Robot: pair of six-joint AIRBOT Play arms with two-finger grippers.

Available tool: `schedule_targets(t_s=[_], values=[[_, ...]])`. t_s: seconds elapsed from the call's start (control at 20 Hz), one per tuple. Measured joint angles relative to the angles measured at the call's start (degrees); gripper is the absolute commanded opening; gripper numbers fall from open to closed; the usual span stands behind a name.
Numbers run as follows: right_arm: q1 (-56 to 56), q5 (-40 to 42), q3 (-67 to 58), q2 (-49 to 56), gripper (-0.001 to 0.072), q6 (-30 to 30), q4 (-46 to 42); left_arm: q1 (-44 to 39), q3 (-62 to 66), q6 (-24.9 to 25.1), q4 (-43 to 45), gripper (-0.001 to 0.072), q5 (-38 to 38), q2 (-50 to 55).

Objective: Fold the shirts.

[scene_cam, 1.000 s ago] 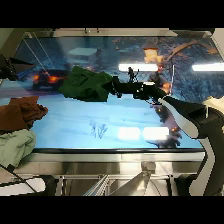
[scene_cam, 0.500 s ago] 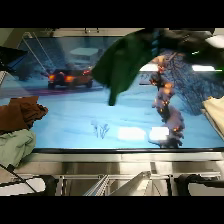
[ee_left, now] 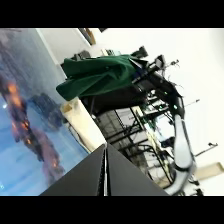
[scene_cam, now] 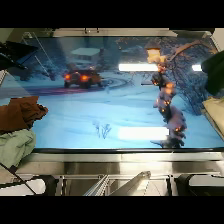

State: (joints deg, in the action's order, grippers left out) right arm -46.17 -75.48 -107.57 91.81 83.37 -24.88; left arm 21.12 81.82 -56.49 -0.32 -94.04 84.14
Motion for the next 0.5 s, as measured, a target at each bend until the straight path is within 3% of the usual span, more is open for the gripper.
schedule_targets(t_s=[0.3,0.5], values=[[-6.8,-11.5,-11.6,11.2,0.0015,8.3,1.3,-6.6,0.0,-0.4,-0.1,0.0013,3.8,0.0],[-13.2,-19.7,-11.4,9.7,0.0013,12.7,-13.6,-7.6,0.0,-0.5,0.1,0.0013,4.5,0.0]])
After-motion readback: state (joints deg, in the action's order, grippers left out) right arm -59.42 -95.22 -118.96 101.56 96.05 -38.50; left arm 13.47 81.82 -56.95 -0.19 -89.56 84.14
